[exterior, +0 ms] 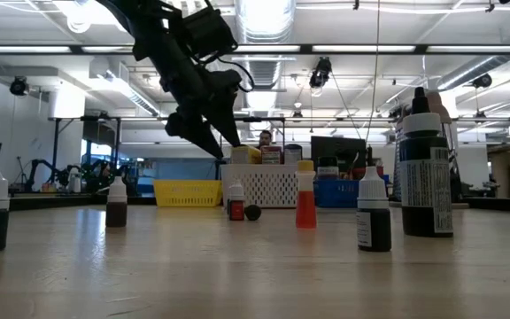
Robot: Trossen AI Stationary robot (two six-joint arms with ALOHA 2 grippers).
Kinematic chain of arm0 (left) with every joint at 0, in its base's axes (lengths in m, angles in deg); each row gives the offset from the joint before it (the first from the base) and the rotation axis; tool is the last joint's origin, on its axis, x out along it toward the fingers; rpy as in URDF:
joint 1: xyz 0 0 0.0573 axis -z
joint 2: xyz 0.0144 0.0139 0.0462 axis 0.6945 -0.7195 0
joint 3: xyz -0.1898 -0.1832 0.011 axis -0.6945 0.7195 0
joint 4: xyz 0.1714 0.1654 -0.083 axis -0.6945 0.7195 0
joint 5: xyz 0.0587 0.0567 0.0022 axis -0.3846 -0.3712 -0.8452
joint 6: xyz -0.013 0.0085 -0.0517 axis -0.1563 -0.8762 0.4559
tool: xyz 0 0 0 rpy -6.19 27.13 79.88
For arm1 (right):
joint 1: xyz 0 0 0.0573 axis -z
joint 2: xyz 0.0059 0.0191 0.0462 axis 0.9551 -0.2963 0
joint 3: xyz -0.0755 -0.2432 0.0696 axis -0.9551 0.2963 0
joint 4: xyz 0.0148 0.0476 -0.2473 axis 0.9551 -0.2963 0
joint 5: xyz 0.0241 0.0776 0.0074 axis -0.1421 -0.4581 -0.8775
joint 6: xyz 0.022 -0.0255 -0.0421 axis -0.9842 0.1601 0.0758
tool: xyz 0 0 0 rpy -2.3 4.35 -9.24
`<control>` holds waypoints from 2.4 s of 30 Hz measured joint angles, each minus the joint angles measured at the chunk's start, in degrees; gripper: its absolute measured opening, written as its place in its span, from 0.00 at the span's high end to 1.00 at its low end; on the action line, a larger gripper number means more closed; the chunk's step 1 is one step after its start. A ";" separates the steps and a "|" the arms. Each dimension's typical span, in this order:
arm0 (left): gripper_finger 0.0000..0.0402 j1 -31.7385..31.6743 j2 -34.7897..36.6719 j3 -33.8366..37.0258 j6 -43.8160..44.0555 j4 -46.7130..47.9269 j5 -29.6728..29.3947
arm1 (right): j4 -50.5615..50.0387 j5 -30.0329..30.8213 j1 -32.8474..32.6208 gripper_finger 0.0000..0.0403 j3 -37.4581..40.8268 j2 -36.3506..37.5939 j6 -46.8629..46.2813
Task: Pick & Place Kitchen Items
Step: Put the black food coloring bottle into the yellow basket
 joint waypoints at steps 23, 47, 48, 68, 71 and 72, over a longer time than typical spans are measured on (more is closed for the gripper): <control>0.28 6.03 -7.52 0.11 5.21 -2.42 -10.30 | 0.02 -0.15 0.00 0.98 0.00 0.00 -0.24; 0.46 6.92 -10.25 0.27 7.31 -4.87 -9.98 | 0.04 -0.13 0.00 0.98 0.00 0.00 -0.24; 0.48 6.93 -10.25 0.34 7.34 -4.81 -9.94 | 0.04 -0.13 0.00 0.98 0.00 0.00 -0.21; 0.52 6.96 -11.06 0.50 7.03 -5.55 -9.77 | 0.02 -0.11 0.00 0.98 0.00 0.00 -0.17; 0.53 6.95 -11.06 0.50 7.03 -5.55 -9.77 | 0.03 -0.09 0.00 0.98 0.00 0.00 -0.01; 0.54 6.96 -11.06 0.50 7.03 -5.59 -9.78 | 0.04 -0.11 0.00 0.98 0.00 0.00 -0.15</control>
